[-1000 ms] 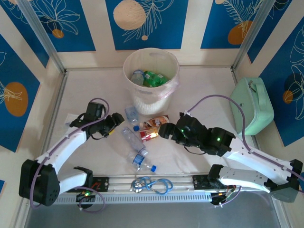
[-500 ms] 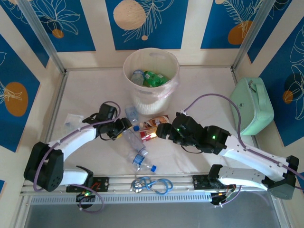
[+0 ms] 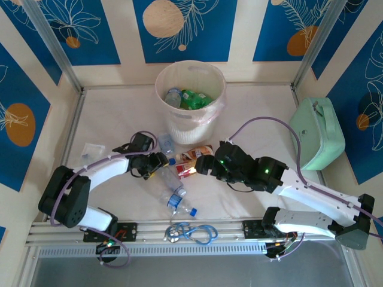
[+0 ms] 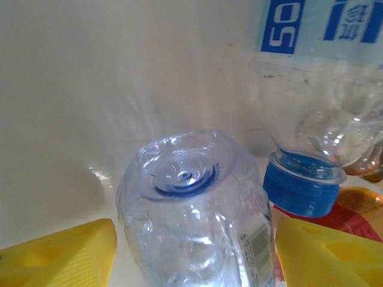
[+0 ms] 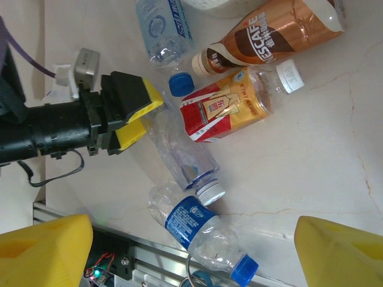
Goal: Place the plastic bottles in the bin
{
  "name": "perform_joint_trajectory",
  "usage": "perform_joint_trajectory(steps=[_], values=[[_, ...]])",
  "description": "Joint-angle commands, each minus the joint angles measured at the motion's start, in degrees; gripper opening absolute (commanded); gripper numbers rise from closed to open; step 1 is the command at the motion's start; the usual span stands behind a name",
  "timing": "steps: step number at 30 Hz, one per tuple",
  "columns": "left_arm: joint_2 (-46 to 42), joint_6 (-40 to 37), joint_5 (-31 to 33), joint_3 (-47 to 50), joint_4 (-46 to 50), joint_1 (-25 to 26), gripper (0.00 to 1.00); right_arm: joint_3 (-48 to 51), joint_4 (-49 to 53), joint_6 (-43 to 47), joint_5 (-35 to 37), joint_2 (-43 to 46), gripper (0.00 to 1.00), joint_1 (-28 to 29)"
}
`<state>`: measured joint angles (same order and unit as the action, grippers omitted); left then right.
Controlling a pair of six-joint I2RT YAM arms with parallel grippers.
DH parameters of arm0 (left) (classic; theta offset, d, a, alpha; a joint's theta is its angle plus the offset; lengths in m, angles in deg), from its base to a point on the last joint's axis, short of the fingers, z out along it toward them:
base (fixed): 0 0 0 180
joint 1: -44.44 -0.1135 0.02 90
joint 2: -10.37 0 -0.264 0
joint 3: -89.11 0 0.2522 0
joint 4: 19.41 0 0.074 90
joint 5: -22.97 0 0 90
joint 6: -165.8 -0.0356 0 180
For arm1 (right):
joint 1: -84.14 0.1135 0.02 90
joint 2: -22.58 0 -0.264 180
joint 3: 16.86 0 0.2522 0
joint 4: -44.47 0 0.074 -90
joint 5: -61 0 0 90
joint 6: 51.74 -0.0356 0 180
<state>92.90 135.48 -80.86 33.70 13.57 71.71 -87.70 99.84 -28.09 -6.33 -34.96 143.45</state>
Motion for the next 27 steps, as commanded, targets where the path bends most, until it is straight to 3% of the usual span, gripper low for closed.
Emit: perform_joint_trajectory(steps=[1,14,27], values=[[1.7,1.0,0.6,0.4,-1.4,0.7,0.69,-1.8,1.0,0.8,-0.7,0.0,0.88,-0.4],[5.1,1.1,0.2,-0.5,-3.1,0.7,0.56,-0.8,0.9,0.6,-1.2,0.0,0.88,-0.8],[-6.4,3.0,-0.7,-0.9,-2.9,0.6,0.53,-2.6,0.8,2.6,-0.6,-0.8,0.87,0.7]])
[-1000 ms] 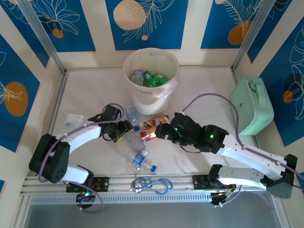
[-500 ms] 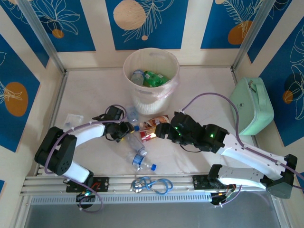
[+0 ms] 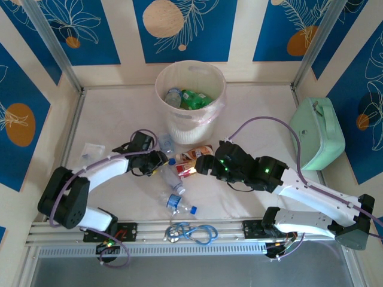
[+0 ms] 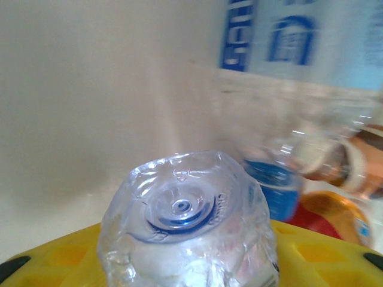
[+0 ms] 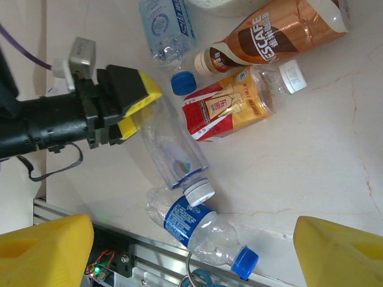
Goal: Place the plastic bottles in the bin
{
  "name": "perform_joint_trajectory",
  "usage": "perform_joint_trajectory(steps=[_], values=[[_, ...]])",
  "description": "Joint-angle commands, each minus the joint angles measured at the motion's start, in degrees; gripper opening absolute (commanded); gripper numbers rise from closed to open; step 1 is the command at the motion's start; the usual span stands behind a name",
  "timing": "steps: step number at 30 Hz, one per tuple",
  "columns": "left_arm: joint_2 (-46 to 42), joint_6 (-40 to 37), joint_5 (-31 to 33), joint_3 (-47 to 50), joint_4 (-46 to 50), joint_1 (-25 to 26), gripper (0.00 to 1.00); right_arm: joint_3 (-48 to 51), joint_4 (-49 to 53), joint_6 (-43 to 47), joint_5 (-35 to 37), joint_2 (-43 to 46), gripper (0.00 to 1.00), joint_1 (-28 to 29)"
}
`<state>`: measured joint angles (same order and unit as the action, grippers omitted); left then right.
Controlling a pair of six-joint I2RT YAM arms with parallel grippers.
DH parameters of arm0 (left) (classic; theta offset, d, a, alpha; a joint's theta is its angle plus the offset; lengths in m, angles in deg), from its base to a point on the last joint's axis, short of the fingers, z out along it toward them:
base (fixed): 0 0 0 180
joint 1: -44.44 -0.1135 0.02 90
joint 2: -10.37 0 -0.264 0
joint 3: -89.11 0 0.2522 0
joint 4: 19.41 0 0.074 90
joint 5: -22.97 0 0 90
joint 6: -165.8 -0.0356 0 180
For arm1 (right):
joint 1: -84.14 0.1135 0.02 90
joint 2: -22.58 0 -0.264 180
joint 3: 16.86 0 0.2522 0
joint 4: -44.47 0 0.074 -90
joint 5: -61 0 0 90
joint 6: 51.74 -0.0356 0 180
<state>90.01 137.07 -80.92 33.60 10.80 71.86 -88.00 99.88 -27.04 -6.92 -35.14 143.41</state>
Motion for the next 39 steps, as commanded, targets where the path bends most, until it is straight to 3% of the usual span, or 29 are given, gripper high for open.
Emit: perform_joint_trajectory(steps=[1,5,9,17,22,39], values=[[-5.0,2.0,-0.7,-0.7,-0.3,0.4,0.53,-2.6,0.7,1.9,0.1,-1.0,0.87,1.1],[-9.7,3.1,-1.3,-1.3,1.3,0.4,0.53,-4.5,0.0,4.0,-0.3,-2.8,0.87,2.7],[-15.1,5.7,-3.7,-1.2,2.0,-0.7,0.54,-6.7,-2.0,7.9,-2.7,-5.1,0.77,4.5],[-23.6,12.5,-8.0,-2.0,-0.1,-2.7,0.53,-5.5,-8.2,11.1,-13.9,-6.9,0.64,3.3],[-26.1,16.0,-9.1,-2.1,-3.1,-2.7,0.54,-6.5,-7.7,11.4,-15.8,-8.6,0.54,3.1],[-28.2,18.9,-11.7,-1.7,-6.5,-2.9,0.53,-8.5,-7.6,12.1,-17.1,-10.4,0.44,2.6]])
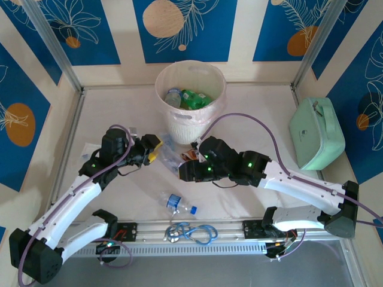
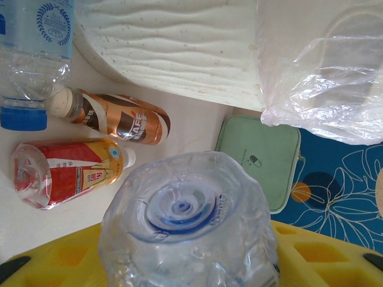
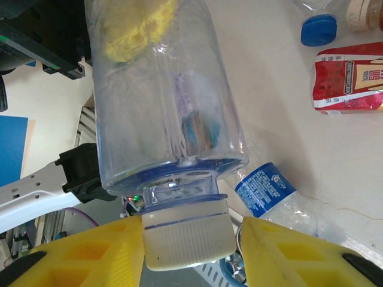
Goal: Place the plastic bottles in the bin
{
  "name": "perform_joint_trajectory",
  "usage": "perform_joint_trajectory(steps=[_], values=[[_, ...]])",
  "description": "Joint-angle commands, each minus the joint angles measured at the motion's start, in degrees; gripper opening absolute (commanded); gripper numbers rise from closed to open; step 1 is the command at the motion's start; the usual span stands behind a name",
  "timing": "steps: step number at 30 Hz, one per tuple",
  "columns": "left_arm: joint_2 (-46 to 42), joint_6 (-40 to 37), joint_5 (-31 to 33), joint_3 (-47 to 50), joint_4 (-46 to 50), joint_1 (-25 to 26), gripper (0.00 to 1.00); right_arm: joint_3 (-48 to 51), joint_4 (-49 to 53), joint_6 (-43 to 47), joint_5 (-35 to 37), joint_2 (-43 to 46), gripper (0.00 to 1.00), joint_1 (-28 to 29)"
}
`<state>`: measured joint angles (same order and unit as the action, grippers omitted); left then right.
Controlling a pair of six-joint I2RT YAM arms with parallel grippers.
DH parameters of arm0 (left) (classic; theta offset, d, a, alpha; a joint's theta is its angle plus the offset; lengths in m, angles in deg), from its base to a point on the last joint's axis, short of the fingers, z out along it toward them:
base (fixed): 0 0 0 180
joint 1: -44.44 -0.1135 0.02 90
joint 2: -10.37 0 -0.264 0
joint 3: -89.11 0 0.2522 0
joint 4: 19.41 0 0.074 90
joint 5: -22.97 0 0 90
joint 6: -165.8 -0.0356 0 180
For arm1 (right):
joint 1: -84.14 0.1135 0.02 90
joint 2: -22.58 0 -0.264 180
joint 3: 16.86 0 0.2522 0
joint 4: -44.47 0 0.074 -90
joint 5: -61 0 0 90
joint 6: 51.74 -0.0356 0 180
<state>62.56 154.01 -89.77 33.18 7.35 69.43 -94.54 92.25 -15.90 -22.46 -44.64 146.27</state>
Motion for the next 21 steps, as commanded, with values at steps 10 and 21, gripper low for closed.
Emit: perform_joint_trajectory(steps=[10,21], values=[[-0.6,2.1,-3.4,-1.1,-3.5,-0.5,0.52,-3.3,0.2,1.6,-1.4,-1.5,0.34,-0.4],[0.0,-4.7,-2.5,-5.6,2.5,-0.6,1.0,-6.5,3.3,2.8,0.6,-0.9,0.21,-0.1]])
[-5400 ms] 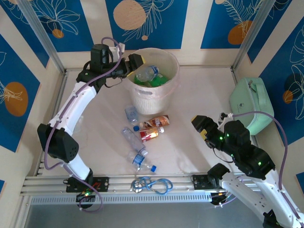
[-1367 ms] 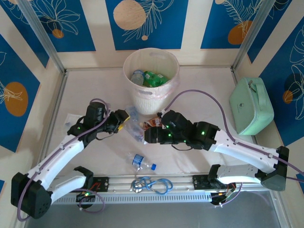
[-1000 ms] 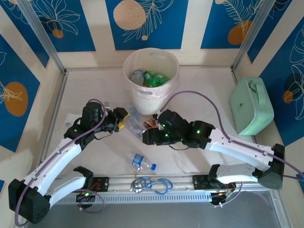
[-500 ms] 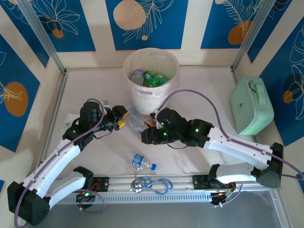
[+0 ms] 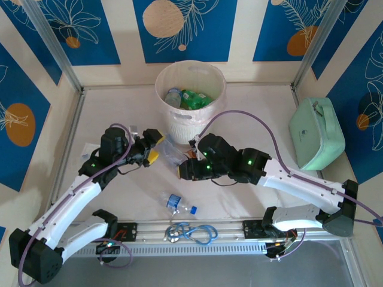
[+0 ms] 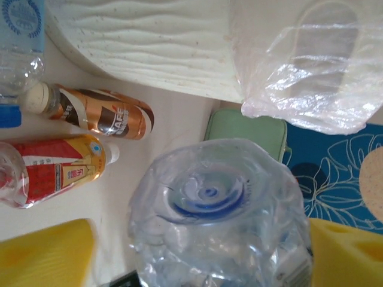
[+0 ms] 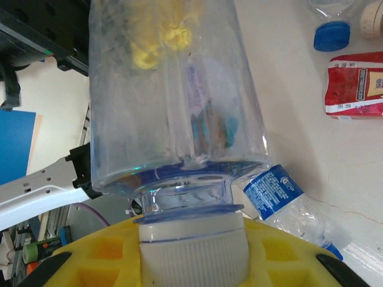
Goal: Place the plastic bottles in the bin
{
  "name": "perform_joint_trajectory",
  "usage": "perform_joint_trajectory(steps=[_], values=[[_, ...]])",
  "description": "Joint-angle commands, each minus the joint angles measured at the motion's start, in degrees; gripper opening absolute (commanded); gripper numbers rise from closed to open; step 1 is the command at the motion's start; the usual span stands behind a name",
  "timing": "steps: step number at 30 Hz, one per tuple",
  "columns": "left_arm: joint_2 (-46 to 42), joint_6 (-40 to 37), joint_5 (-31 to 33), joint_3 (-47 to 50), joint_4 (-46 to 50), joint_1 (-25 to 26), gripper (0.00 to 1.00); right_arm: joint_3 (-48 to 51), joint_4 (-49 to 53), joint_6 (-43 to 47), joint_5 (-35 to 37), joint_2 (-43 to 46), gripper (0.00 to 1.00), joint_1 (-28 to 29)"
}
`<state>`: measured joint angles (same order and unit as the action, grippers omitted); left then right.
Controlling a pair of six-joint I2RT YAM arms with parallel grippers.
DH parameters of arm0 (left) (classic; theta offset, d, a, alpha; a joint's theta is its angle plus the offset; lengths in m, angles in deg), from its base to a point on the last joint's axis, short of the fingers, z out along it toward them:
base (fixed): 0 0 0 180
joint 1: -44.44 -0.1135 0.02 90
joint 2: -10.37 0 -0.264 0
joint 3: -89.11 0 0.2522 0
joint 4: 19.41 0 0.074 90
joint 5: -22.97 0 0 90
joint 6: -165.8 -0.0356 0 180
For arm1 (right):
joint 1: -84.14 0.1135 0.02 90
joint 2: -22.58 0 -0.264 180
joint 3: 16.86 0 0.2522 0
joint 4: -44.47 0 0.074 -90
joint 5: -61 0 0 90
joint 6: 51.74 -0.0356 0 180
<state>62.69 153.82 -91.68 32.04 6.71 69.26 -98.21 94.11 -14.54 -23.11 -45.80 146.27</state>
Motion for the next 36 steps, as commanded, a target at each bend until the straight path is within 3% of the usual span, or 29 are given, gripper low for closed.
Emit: perform_joint_trajectory(steps=[1,6,10,21,36], values=[[0.0,-6.6,-0.1,-6.3,5.6,-0.6,1.0,-3.5,2.0,1.7,1.5,0.3,0.21,-0.1],[-1.7,-17.3,8.5,-15.3,19.5,-1.0,1.0,-11.9,6.9,5.9,4.0,0.4,0.21,-1.7],[-4.0,-19.4,13.3,-16.2,23.5,-1.6,1.0,-19.8,9.1,10.1,2.1,-0.8,0.22,-6.6],[-7.1,-20.3,14.4,-9.9,24.9,-2.0,1.0,-35.9,11.2,16.6,-9.2,-11.3,0.23,-27.6],[-9.2,-18.9,11.8,-1.7,22.8,-2.0,0.94,-55.4,20.6,22.2,-14.0,-31.8,0.25,-38.3]])
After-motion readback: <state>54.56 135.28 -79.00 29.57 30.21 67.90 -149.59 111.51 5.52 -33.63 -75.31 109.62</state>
